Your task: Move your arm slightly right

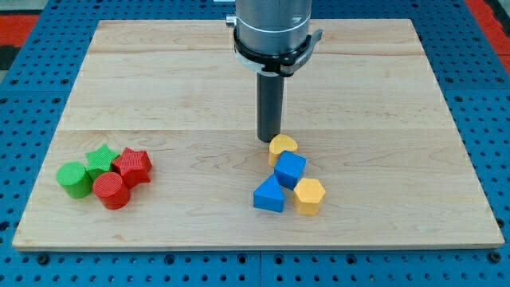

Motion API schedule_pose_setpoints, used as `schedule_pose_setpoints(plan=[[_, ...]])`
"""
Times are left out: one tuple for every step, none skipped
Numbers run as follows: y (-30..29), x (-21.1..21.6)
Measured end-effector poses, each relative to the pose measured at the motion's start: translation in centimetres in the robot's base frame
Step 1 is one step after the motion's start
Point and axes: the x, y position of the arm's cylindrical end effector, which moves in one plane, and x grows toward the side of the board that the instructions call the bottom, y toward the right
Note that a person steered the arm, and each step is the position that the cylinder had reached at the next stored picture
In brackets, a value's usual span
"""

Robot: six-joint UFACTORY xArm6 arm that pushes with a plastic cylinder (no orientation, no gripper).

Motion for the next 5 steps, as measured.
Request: schedule_pose_setpoints(plan=[[0.0,-0.1],[0.6,-1.4],[3.4,-3.0],[6.7,0.6],[8.1,3.1]])
